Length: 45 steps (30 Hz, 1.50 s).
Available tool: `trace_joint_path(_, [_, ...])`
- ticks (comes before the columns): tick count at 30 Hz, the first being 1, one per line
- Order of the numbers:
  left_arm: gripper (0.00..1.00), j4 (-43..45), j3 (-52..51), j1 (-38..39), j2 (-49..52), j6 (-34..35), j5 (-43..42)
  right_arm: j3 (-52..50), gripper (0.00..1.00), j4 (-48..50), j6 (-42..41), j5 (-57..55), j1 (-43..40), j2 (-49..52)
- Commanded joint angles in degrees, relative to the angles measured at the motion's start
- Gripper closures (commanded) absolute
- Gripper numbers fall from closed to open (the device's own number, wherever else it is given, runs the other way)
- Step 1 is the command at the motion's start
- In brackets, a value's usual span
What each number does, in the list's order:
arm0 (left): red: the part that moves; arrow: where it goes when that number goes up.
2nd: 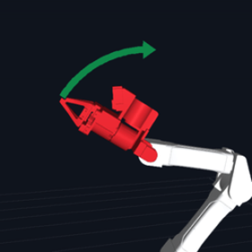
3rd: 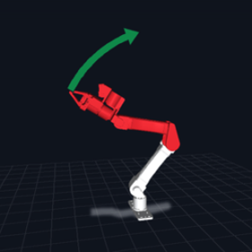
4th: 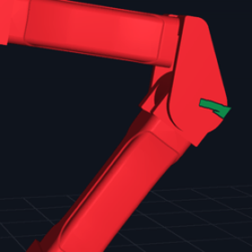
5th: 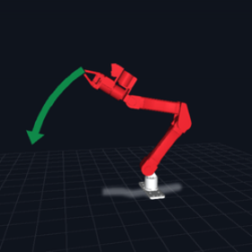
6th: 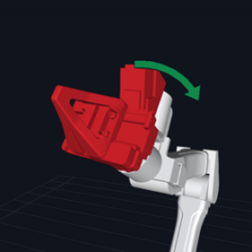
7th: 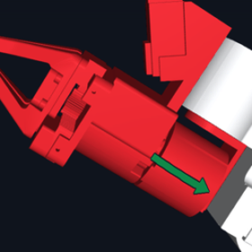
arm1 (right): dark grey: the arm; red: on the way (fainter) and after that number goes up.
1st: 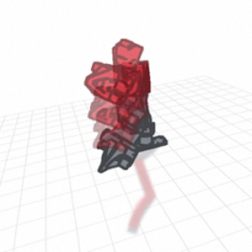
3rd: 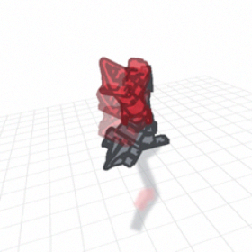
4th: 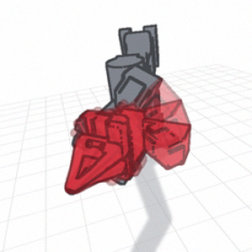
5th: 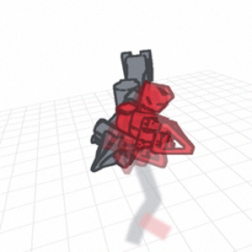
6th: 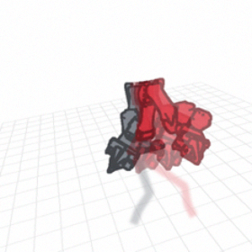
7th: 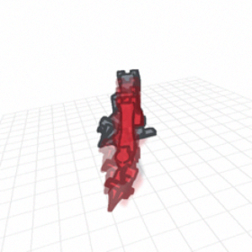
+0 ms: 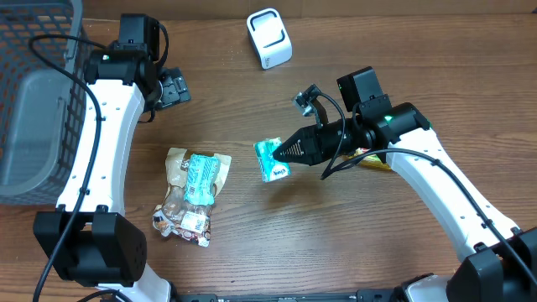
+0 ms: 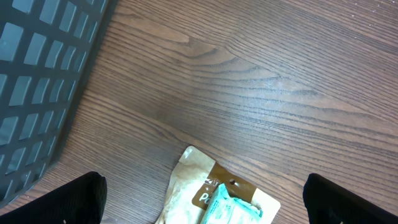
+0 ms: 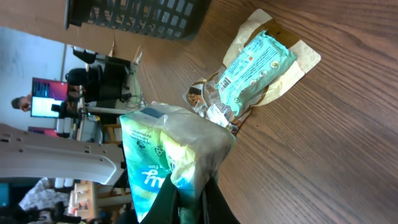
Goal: Scan the item barcode
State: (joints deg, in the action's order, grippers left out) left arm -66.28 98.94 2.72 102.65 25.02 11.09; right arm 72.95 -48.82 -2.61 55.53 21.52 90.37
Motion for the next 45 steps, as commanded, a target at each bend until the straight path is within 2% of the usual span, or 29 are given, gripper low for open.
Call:
trace_joint_path(1, [0.00, -0.1, 0.5, 0.0, -0.8, -0.8, -0.2, 0.3, 0.96, -0.2, 6.5, 0.5, -0.2, -0.9])
trace_joint_path(6, [0.01, -0.1, 0.5, 0.0, -0.7, -0.8, -0.2, 0.2, 0.96, -0.6, 9.0, -4.1, -0.2, -0.9])
trace_joint_path(45, [0.01, -0.1, 0.5, 0.0, -0.8, -0.8, -0.2, 0.2, 0.96, -1.0, 9.0, -4.1, -0.2, -0.9])
